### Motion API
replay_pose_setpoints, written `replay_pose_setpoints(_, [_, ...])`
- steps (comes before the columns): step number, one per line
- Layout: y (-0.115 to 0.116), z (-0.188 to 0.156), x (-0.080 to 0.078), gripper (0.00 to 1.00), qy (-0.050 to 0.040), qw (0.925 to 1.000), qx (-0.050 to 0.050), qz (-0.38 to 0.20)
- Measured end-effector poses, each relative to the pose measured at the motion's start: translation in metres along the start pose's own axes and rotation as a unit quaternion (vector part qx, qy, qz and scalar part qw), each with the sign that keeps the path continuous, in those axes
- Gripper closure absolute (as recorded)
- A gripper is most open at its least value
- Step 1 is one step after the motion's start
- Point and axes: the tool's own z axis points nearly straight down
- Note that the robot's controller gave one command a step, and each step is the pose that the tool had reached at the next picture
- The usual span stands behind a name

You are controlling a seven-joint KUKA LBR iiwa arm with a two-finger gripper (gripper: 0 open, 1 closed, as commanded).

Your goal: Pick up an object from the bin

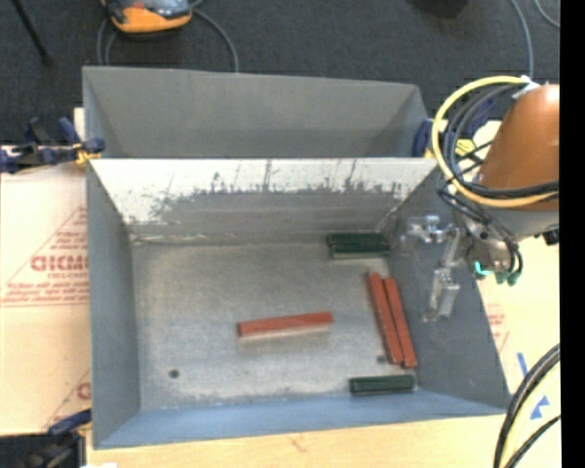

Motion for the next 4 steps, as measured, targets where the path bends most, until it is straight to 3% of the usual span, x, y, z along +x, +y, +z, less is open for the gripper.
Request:
replay_pose_setpoints(1, [0.011,0.051,0.009,0.0,-0.0029,0.9997,0.001,-0.025])
replay_pose_setpoints(2, [0.009,0.111,0.004,0.0,-0.0019,0.9989,0.0,-0.047])
replay_pose_setpoints(3, [0.022,0.142,0.006,0.0,0.0008,0.9999,-0.001,-0.012])
replay_pose_setpoints(4, [0.068,0.144,0.017,0.0,0.0003,0.9996,0.001,-0.028])
